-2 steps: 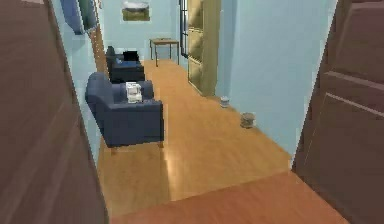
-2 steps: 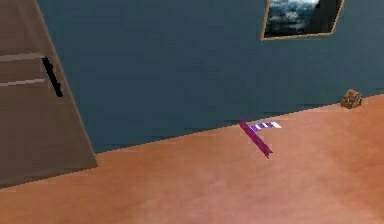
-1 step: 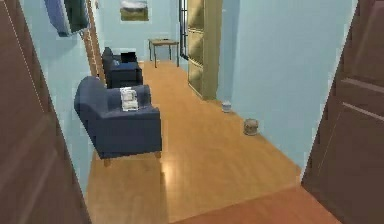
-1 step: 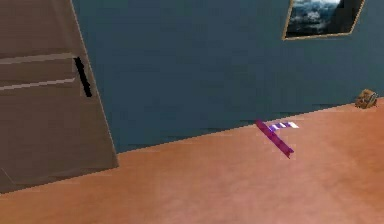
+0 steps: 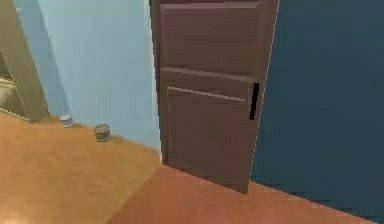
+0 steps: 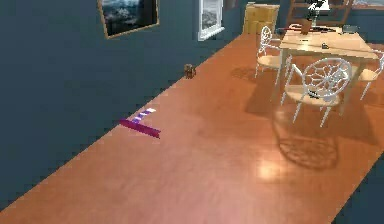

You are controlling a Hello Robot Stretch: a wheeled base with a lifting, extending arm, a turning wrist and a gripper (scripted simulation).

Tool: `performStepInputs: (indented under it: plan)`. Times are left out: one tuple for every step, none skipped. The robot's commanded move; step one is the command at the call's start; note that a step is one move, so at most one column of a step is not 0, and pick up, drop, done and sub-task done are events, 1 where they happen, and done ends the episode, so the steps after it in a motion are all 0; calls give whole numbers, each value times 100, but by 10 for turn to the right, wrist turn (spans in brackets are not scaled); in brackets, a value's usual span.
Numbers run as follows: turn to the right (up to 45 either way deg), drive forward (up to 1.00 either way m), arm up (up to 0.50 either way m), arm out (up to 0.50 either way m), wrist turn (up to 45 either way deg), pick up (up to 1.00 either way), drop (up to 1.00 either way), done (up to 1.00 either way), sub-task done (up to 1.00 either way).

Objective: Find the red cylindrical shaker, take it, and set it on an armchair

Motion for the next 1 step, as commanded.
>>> performStepInputs:
  plan:
    - [450,0,0,0,0,0,0,0,0]
